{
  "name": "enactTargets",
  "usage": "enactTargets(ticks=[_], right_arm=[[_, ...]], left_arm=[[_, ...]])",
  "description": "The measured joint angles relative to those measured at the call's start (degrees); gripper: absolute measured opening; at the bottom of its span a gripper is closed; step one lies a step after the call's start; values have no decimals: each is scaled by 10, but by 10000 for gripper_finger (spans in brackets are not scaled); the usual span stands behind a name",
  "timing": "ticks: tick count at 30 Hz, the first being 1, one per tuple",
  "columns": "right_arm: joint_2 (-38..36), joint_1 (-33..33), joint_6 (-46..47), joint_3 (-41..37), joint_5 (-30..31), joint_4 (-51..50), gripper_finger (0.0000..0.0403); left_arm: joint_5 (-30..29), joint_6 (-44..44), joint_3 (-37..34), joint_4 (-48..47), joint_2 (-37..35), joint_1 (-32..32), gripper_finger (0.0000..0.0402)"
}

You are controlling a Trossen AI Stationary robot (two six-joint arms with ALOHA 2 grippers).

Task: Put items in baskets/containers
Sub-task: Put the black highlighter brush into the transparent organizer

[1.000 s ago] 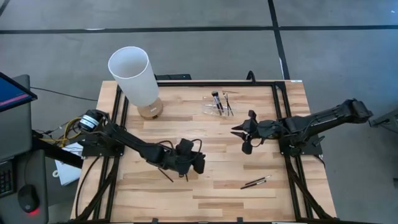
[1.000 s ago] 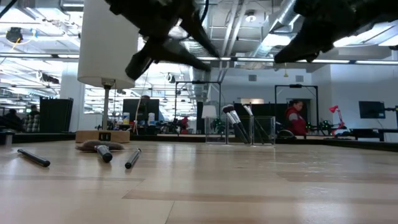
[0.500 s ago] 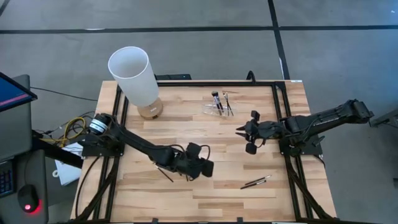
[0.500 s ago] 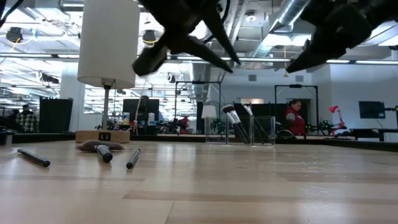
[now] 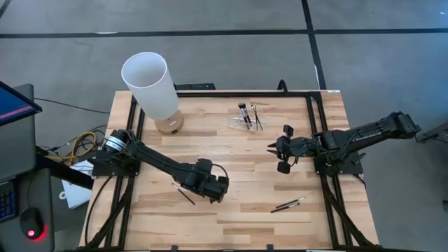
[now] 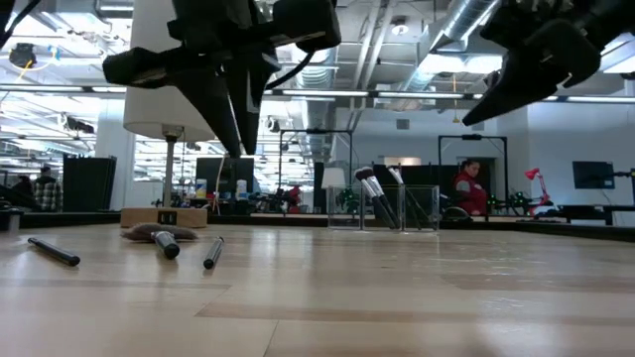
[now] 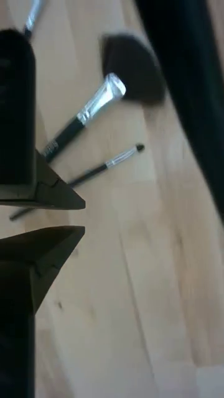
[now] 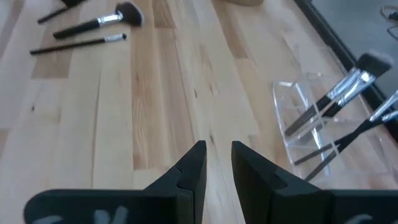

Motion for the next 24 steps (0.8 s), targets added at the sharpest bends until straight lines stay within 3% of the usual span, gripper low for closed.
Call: enactTargets(ticks=[3,9,16,20,24], right_arm=[[0,1,17,0,-1,-3,66],[1,1,18,0,-25,-2,66],[1,0,-23,0,-27,8,66],[1,0,-38,0,-27,27,66],[1,0,-44,0,-27,34,66]], left_arm=[[-14,-38,-18,-7,-8,0,51],[60,-108,-50,-4,-16,-4,58],[64,-168,-83,-4,-16,3,127],[109,-209,-116,-4,-16,21,166],[137,-222,-136,1,-16,35,177]])
